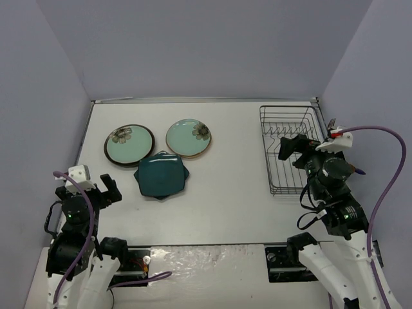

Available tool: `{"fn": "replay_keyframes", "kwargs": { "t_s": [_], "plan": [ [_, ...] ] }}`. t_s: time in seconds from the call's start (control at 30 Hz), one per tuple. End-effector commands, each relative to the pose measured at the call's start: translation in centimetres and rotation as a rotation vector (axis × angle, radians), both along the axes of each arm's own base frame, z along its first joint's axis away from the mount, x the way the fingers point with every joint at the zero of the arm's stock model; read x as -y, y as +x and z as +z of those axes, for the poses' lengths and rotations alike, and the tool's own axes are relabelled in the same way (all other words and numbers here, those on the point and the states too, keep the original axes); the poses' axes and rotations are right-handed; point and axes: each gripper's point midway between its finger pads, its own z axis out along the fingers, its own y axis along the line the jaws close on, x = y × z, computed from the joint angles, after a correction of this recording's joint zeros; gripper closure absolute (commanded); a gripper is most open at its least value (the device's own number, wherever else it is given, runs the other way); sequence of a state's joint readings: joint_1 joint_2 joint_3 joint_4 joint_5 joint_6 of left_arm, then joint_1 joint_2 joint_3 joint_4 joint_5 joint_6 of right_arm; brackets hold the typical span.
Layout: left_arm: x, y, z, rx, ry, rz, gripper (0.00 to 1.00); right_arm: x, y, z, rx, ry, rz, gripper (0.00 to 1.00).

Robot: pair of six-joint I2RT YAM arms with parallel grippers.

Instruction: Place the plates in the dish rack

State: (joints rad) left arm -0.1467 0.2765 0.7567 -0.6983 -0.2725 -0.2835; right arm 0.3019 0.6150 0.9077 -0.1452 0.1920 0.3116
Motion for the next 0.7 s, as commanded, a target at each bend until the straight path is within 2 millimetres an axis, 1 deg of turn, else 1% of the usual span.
{"fn": "replay_keyframes", "kwargs": {
  "t_s": [0.0, 0.1, 0.2, 0.3, 0.37, 0.43, 0.5, 0.53, 0.63, 0.67],
  "plan": [
    [1.2, 1.6, 1.3, 0.028, -0.055, -0.036, 0.03, -0.7, 0.9, 2.5, 0.072, 0.041, 0.017, 0.00],
    [1.9, 2.2, 1.2, 0.002, -0.087, -0.051, 0.03, -1.3, 1.2, 2.4, 0.057, 0.060, 0.033, 0.00],
    [3.0, 3.0, 1.0, -0.024, -0.148, -0.077, 0.03, -1.9, 1.6, 2.2, 0.044, 0.091, 0.054, 0.00],
    [4.1, 4.3, 0.4, -0.064, -0.222, -0.081, 0.03, -3.3, 2.2, 1.5, 0.021, 0.092, 0.116, 0.00],
    [5.0, 5.2, -0.3, -0.090, -0.282, -0.083, 0.03, -4.1, 3.0, 0.5, -0.008, 0.103, 0.144, 0.00],
    [6.2, 6.3, -1.1, -0.115, -0.361, -0.095, 0.03, -6.4, 3.5, -0.8, -0.031, 0.083, 0.263, 0.00],
    [7.2, 7.0, -2.1, -0.139, -0.431, -0.101, 0.03, -7.7, 3.9, -1.8, -0.060, 0.097, 0.318, 0.00],
    [7.4, 7.4, -2.5, -0.146, -0.447, -0.099, 0.03, -8.2, 4.2, -2.3, -0.072, 0.107, 0.338, 0.00],
    [8.2, 8.6, -4.1, -0.186, -0.497, -0.094, 0.03, -10.8, 4.9, -4.2, -0.118, 0.144, 0.458, 0.00],
    [8.3, 8.9, -4.9, -0.203, -0.505, -0.087, 0.03, -11.7, 5.0, -4.7, -0.131, 0.154, 0.502, 0.00]
  ]
}}
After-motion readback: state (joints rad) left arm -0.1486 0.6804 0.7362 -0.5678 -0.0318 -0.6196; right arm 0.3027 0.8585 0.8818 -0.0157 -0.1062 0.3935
